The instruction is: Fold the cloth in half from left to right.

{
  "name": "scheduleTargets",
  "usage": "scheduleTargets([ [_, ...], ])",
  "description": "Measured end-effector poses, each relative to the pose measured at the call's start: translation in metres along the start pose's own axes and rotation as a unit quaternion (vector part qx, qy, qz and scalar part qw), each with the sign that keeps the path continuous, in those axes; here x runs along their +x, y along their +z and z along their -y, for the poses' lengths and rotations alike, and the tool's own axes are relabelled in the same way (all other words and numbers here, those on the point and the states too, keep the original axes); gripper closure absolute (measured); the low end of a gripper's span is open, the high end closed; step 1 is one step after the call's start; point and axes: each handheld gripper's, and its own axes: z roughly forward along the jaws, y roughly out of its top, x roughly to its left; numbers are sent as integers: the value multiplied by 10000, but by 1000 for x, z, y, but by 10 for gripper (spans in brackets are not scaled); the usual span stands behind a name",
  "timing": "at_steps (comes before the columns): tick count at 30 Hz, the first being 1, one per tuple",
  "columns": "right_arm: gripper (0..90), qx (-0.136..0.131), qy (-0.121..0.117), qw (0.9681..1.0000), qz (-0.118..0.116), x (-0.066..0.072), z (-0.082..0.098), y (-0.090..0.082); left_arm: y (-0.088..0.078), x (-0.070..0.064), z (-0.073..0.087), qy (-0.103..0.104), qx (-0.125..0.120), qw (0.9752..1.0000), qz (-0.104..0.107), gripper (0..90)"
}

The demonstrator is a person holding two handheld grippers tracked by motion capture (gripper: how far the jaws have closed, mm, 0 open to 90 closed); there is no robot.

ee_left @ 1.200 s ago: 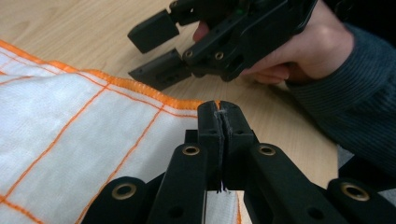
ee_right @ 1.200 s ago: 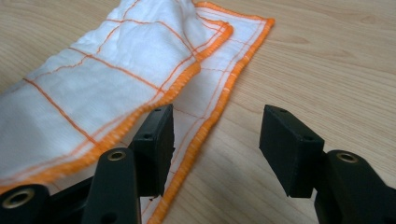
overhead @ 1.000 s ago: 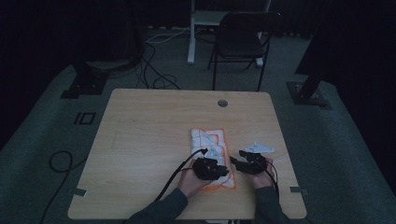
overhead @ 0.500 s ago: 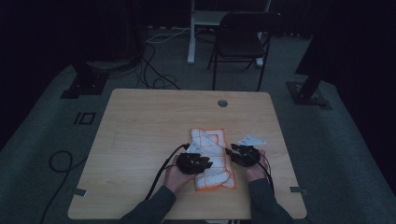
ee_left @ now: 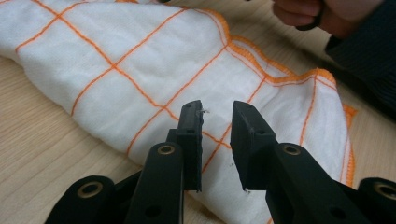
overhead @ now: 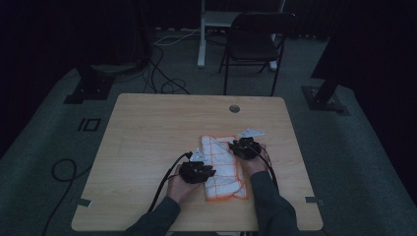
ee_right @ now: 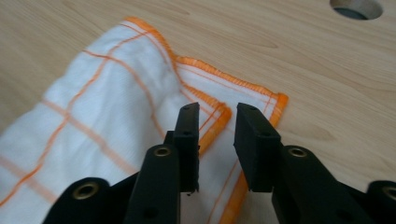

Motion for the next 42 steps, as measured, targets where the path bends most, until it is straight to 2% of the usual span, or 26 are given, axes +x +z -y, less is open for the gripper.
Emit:
scheduleTargets([
  [4, 601, 193, 72, 9998, -73, -1, -4, 16, 0, 1, 0, -3, 19, 10000, -11, 745],
  [7, 591, 338, 22, 9994, -99, -1, -6, 25, 0, 2, 1, -20, 12, 10000, -20, 745],
  [8, 608, 375, 34, 9992, -91, -1, -7, 26, 0, 2, 1, -27, 9, 10000, -19, 745],
  [10, 727, 359, 31, 9993, -129, -1, -8, 26, 1, 2, 1, -29, 4, 10000, -6, 745],
  [13, 837, 316, -105, 9994, -107, 2, -10, 23, 1, 1, 0, -7, 12, 10000, -5, 745],
  [17, 855, 139, -93, 9999, -4, -2, -16, 16, 2, 0, -1, 9, 10, 10000, 12, 745],
  [22, 857, -12, 104, 9998, 147, -19, -28, 7, 4, -1, -2, 34, 37, 10000, 29, 745],
  [28, 856, 164, 141, 9992, 337, -31, -34, 14, 6, -7, -4, 116, 69, 9998, 132, 745],
  [29, 851, 224, 148, 9990, 348, -32, -33, 16, 6, -9, -4, 149, 58, 9997, 159, 743],
  [33, 701, 409, 121, 9984, 370, -33, -30, 21, 5, -16, -9, 253, 56, 9993, 263, 737],
  [36, 666, 351, 149, 9985, 392, -32, -27, 14, 7, -24, -12, 328, 30, 9987, 393, 731],
  [42, 640, 316, 131, 9988, 360, -32, -15, -1, 17, -40, -18, 509, 137, 9969, 588, 716],
])
